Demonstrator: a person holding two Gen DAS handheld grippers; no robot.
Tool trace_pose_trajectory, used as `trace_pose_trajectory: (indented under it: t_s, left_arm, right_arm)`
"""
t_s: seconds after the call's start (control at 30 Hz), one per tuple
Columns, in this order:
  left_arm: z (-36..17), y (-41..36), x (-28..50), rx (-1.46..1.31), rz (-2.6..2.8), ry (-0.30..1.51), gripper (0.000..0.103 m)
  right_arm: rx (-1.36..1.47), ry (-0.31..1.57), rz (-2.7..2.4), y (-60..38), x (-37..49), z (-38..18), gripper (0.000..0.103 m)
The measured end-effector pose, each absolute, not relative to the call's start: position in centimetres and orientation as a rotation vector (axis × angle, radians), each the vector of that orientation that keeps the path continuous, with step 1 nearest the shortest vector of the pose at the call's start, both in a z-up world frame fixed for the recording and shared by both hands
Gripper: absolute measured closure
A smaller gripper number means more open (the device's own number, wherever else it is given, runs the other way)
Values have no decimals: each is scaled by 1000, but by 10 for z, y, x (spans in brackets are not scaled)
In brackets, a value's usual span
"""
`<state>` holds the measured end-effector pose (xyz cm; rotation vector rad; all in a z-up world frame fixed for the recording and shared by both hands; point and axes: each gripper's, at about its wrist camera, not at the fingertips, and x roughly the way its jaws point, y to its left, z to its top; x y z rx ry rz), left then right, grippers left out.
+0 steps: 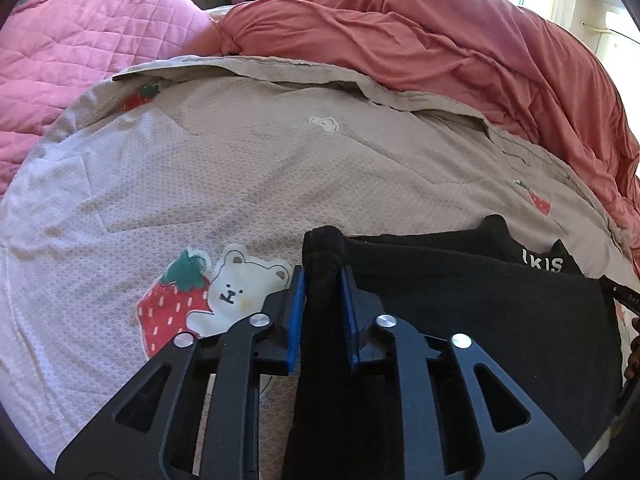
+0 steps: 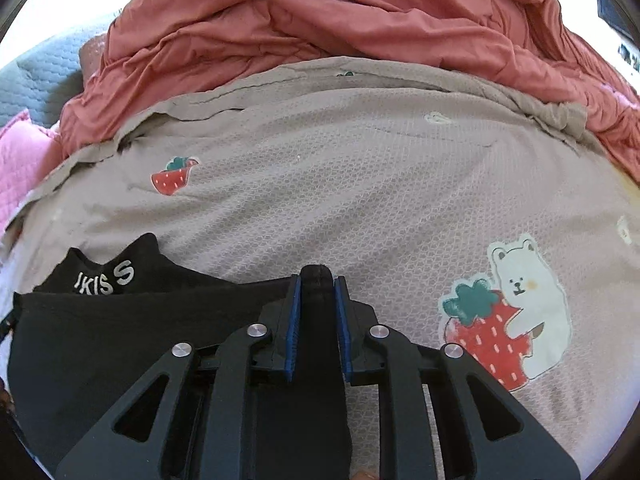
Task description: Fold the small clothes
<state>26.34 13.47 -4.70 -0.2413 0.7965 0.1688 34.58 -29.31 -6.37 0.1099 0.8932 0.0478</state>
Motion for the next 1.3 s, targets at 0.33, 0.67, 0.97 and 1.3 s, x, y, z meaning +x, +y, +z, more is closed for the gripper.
trace_pose_trajectory:
  t_s: [0.33, 0.67, 0.97, 1.3]
  left_arm:
    - [-30, 138, 249, -254, 177, 786, 72]
    - [-7, 132, 227, -227, 192, 744, 43]
    - [11, 116, 203, -171, 183, 690, 34]
    - [6, 98, 176, -108, 143, 719, 23]
  right_arm:
    - [70, 798, 105, -287, 301, -32, 52]
    - [82, 719, 157, -277, 244, -10, 33]
    - [88, 741, 209, -269, 211, -14, 28]
    - [78, 787, 275, -250, 189, -21, 28]
